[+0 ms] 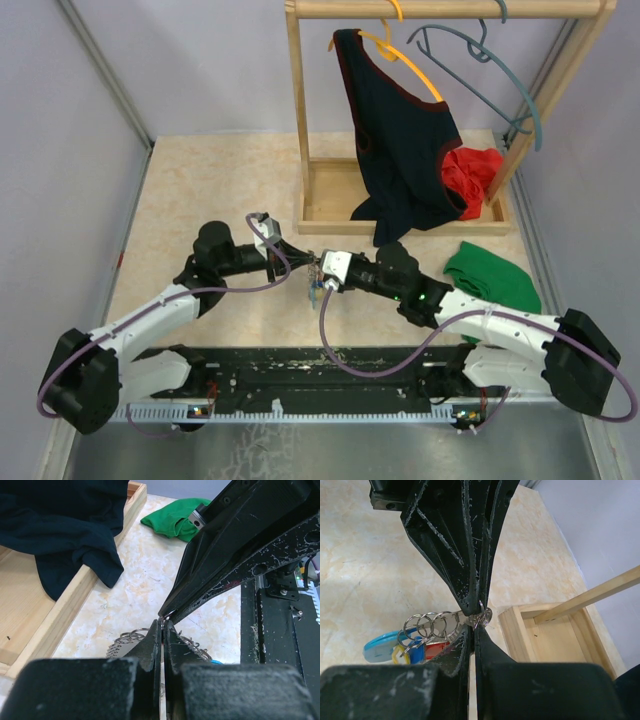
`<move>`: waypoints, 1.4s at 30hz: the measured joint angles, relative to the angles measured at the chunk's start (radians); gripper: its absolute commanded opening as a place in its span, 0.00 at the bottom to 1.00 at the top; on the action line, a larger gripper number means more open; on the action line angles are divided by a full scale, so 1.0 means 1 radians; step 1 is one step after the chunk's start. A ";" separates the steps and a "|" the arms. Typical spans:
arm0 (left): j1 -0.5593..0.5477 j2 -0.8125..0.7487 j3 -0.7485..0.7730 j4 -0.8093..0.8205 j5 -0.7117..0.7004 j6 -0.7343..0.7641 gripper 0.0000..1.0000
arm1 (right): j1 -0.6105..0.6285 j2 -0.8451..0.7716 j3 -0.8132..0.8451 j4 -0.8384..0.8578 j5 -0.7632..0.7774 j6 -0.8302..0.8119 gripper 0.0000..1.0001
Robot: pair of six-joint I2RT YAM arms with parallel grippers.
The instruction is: Put the keys on the keyring
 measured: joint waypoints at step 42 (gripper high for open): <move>0.000 -0.091 -0.047 0.029 -0.207 -0.068 0.38 | -0.076 0.005 -0.011 -0.085 0.084 0.219 0.00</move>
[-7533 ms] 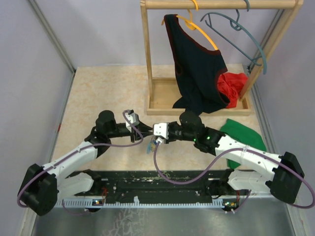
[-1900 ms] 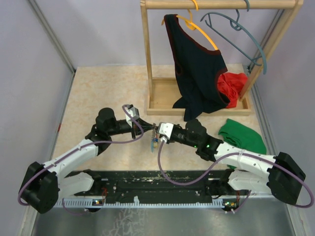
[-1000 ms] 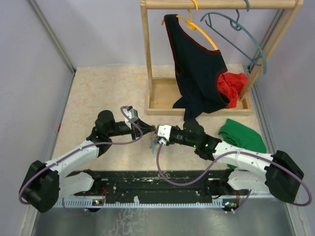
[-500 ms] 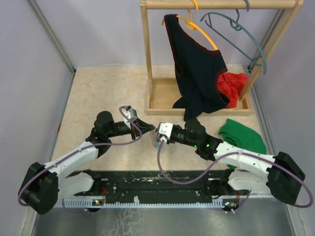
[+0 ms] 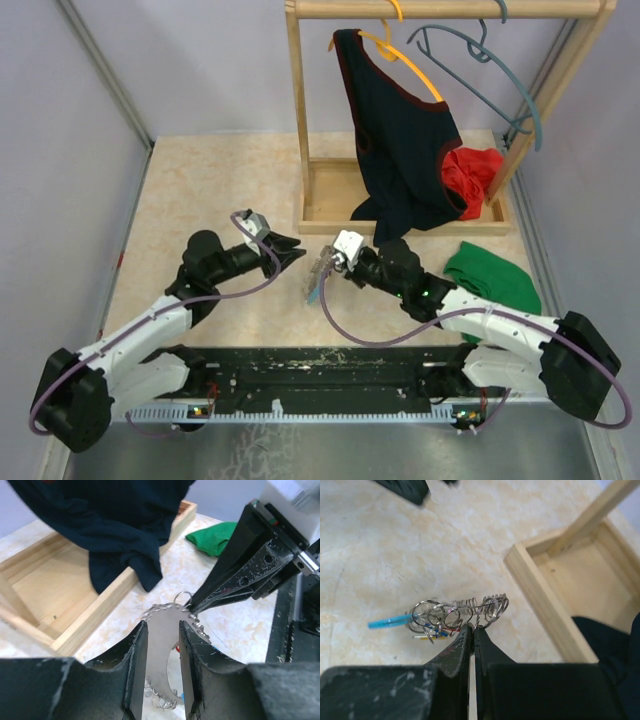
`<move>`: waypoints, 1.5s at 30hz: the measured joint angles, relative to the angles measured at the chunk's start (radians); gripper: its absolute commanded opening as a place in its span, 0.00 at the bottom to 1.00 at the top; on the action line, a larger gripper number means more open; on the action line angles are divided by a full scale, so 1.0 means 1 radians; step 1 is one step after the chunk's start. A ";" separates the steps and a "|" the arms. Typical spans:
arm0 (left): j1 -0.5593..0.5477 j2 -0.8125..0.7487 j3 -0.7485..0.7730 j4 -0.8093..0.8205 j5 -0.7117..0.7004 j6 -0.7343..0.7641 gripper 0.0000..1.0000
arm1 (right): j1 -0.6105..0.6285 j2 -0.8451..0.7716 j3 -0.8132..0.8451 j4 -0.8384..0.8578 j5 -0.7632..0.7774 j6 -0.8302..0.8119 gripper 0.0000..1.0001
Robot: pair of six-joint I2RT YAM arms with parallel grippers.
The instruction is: Put the keys on the keyring
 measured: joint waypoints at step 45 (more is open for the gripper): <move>0.011 -0.658 -0.344 -0.362 -0.725 -0.385 1.00 | -0.068 -0.834 -0.268 -0.453 0.523 0.652 0.85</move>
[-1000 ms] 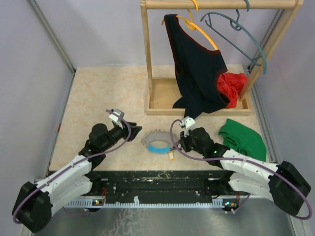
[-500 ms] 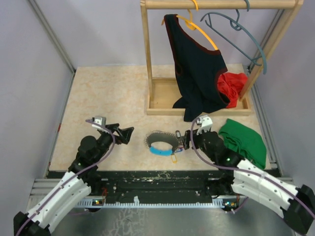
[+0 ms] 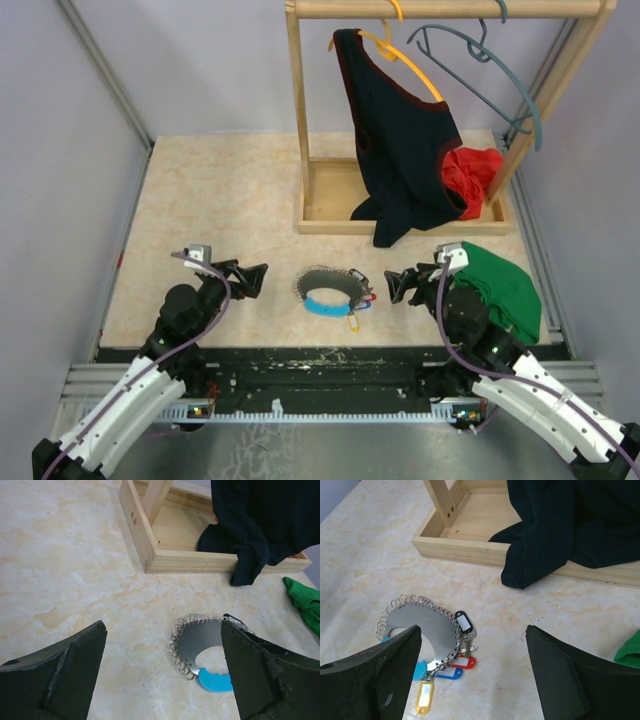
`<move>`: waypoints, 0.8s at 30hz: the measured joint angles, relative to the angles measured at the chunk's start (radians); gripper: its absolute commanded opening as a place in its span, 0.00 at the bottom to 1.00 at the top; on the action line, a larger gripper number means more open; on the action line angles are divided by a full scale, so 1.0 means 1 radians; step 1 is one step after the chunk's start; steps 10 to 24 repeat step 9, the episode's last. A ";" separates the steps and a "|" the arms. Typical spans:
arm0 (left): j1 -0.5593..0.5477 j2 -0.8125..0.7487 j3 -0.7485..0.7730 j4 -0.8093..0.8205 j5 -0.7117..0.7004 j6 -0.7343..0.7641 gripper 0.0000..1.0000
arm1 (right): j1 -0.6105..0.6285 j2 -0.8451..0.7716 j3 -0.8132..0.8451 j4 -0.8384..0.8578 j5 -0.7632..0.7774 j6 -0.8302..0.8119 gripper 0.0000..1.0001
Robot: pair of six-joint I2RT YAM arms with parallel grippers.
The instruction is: Put the keys on the keyring
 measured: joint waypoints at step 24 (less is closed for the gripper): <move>0.000 -0.006 -0.003 -0.001 0.032 0.007 1.00 | 0.000 0.000 0.000 -0.025 0.001 0.000 0.85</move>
